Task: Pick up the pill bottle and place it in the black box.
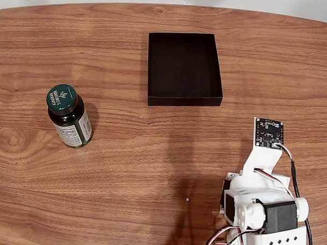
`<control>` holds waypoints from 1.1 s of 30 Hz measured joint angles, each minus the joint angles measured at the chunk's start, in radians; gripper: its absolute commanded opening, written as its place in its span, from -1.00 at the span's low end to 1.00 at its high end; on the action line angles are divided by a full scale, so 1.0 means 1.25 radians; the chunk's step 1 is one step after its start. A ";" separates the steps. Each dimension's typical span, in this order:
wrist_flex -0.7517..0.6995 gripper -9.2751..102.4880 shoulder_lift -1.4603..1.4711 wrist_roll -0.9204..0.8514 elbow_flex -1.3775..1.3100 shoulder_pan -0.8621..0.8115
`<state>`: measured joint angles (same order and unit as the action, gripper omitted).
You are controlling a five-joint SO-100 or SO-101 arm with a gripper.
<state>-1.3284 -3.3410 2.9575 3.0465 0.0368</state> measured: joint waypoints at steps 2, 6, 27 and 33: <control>0.000 -0.83 0.000 0.000 0.000 0.000; 0.000 -0.83 0.000 0.000 0.000 -0.033; 0.000 -0.83 0.000 0.000 0.000 -0.032; 0.000 -0.83 0.000 0.000 0.000 -0.032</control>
<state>-1.3284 -3.3410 2.9575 3.0465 -0.0031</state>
